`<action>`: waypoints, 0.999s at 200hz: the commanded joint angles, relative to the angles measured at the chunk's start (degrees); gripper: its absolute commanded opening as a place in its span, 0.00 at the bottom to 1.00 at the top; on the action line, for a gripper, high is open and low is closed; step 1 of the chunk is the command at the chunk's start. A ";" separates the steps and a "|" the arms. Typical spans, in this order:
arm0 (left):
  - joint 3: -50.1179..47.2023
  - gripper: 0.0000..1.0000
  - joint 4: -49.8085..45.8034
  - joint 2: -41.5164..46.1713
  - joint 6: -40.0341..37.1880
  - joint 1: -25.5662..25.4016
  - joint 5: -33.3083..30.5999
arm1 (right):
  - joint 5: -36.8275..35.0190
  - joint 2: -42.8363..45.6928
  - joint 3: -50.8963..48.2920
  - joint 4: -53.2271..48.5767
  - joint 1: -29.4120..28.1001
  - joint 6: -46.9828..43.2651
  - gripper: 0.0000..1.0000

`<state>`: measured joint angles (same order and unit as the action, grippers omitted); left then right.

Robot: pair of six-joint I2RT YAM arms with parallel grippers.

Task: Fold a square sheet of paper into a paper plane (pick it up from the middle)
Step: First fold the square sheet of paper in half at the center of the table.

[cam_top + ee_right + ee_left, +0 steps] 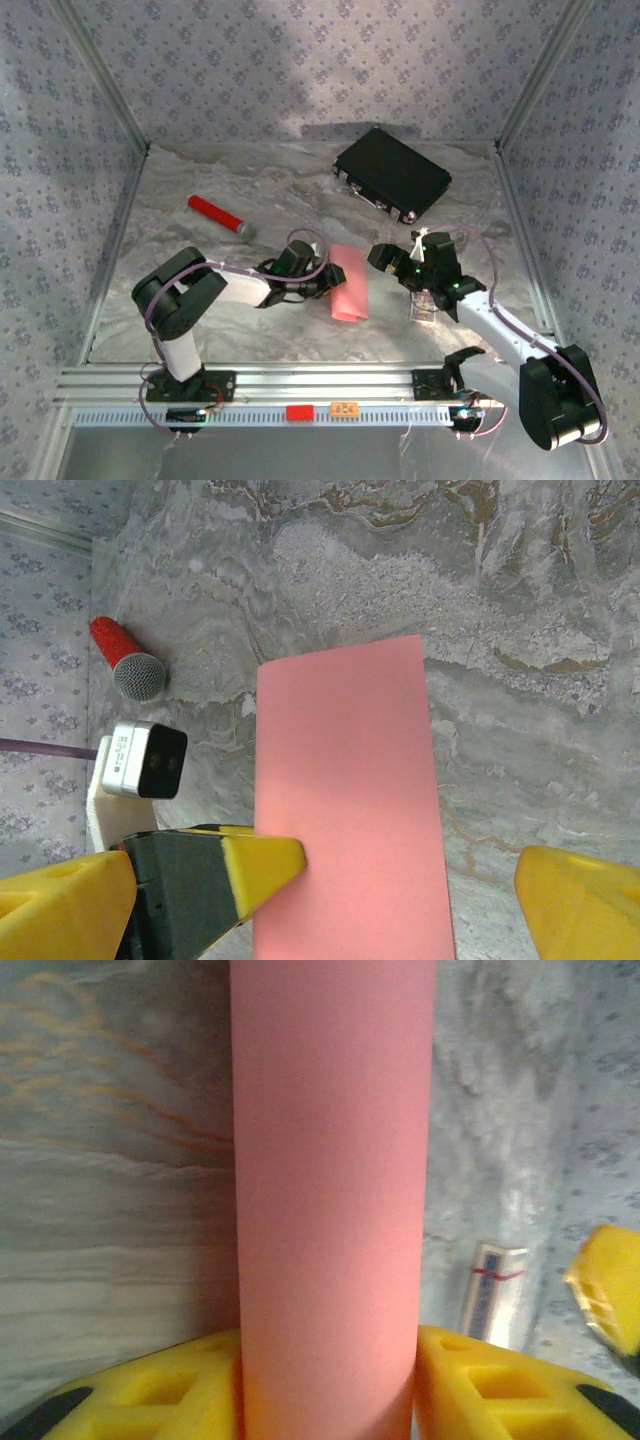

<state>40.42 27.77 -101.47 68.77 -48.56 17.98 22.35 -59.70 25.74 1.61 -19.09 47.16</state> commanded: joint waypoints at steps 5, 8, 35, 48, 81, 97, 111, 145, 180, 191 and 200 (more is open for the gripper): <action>2.75 0.50 -10.24 1.24 -4.54 -0.41 -3.55 | 0.80 -0.37 -0.45 0.71 -0.08 0.08 0.99; 3.07 0.50 -11.06 1.29 -4.97 -0.40 -3.66 | 0.79 -0.41 -0.40 0.68 -0.11 0.07 0.99; 5.23 0.57 -17.62 2.48 -8.75 -0.42 -5.72 | 0.73 -0.57 -0.38 0.63 -0.08 0.04 0.99; 6.56 0.59 -20.67 2.89 -10.45 -0.42 -6.45 | 0.59 -0.63 -0.47 0.58 -0.18 0.12 0.99; 8.73 0.60 -27.05 4.08 -13.61 -0.40 -9.07 | 0.41 -0.92 -0.51 0.42 -0.24 0.19 0.99; 9.60 0.60 -29.42 4.78 -15.40 -0.45 -10.25 | 0.42 -1.14 -0.58 0.42 -0.22 0.31 0.99; 10.33 0.59 -31.11 5.14 -16.66 -0.35 -10.59 | 0.37 -1.29 -0.52 0.51 -0.32 0.31 0.99; 10.92 0.56 -33.20 5.53 -18.28 -0.06 -10.98 | 0.40 -1.79 -0.56 0.78 -0.33 0.65 0.99; 11.30 0.53 -35.22 5.40 -19.85 0.76 -11.05 | 0.24 -2.16 -0.82 1.05 -0.73 0.83 0.99; 11.02 0.53 -35.32 5.58 -20.12 1.13 -11.04 | 0.16 -2.25 -0.81 1.05 -0.81 0.84 0.99; 10.94 0.53 -35.53 5.54 -20.51 1.47 -10.68 | 0.13 -2.26 -0.86 1.09 -0.86 0.88 0.99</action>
<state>50.57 -4.78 -97.49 50.52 -48.03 7.94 22.35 -61.58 25.52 2.00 -19.53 47.20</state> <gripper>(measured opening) 0.529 0.990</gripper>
